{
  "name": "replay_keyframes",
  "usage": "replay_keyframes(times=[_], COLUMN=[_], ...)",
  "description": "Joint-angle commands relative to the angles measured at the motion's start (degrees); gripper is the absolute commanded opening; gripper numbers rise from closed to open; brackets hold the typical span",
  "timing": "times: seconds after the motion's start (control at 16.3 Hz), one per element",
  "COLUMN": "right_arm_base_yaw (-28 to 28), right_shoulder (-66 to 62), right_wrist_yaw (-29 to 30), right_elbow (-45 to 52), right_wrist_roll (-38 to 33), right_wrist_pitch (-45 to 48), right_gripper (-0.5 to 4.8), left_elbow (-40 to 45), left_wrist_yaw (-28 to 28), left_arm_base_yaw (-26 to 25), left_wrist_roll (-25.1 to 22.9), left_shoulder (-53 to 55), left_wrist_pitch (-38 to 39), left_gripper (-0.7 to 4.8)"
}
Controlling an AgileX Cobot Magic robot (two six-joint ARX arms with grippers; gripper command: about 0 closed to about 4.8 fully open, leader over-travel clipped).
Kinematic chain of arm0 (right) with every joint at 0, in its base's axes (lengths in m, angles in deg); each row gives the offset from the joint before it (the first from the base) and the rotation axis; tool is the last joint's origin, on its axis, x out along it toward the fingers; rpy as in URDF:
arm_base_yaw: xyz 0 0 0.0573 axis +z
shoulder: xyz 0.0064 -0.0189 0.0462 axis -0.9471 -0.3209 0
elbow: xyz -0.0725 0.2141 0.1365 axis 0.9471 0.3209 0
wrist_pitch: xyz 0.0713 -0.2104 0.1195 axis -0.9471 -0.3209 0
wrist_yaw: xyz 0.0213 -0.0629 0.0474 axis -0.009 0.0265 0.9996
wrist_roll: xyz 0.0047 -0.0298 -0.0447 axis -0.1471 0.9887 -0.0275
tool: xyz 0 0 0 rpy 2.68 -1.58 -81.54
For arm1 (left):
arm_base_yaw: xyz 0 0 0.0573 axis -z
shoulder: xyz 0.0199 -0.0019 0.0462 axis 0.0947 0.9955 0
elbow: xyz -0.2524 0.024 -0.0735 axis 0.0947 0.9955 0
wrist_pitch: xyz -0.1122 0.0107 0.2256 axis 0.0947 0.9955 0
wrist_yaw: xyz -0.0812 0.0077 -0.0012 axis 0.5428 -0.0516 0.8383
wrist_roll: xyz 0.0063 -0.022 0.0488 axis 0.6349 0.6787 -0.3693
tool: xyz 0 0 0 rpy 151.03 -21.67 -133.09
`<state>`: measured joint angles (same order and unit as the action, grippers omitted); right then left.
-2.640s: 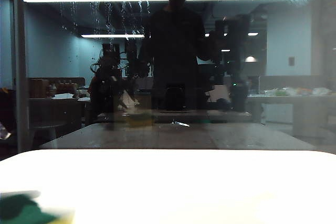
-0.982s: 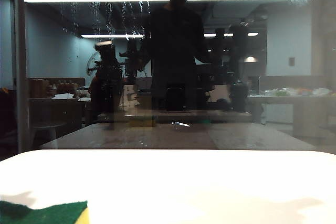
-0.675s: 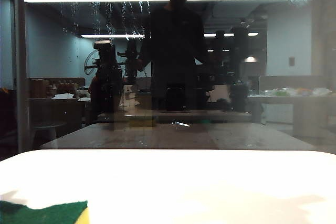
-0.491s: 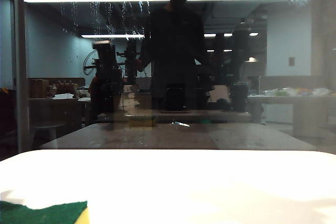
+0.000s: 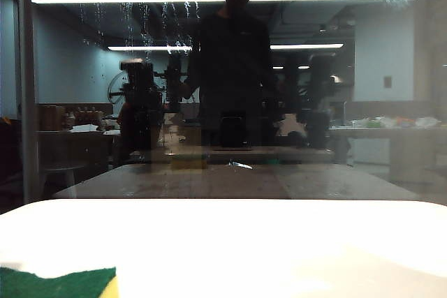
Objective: Reach upward to find where there is water on the glass, pick up the sponge from the table, dry the water, and finally place the sponge back on the table.
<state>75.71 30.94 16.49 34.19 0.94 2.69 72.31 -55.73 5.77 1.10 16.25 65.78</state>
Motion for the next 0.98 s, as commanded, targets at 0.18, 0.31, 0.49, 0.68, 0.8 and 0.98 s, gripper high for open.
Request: replay_keyframes(times=[0.18, 0.31, 0.49, 0.68, 0.8, 0.98], right_arm_base_yaw=[-0.1, -0.1, -0.1, -0.1, -0.1, -0.1], right_shoulder=[0.0, 0.0, 0.0, 0.0, 0.1, 0.1], right_wrist_yaw=[-2.2, -2.4, -2.4, -2.4, -2.6, -2.7], right_elbow=[1.2, 2.2, 5.3, 8.5, 10.4, 11.3], right_wrist_roll=[0.5, 0.7, 1.7, 1.7, 2.1, 3.1], right_wrist_pitch=[3.6, 5.3, 8.4, 10.7, 12.2, 12.7], right_gripper=[-0.06, -0.06, -0.06, -0.06, -0.06, -0.06], left_elbow=[4.1, 5.8, 8.7, 11.2, 12.4, 13.8], left_wrist_yaw=[5.7, 7.8, 8.6, 8.7, 10.1, 12.3], left_arm_base_yaw=[0.1, 0.1, 0.1, 0.1, 0.0, 0.0], left_wrist_roll=[-5.2, -6.2, -6.2, -6.0, -6.0, -6.0], left_shoulder=[0.1, 0.1, 0.1, 0.1, 0.1, 0.0], left_wrist_pitch=[-7.7, -10.5, -14.5, -18.0, -20.5, -23.5], left_gripper=[-0.06, -0.06, -0.06, -0.06, -0.06, -0.06])
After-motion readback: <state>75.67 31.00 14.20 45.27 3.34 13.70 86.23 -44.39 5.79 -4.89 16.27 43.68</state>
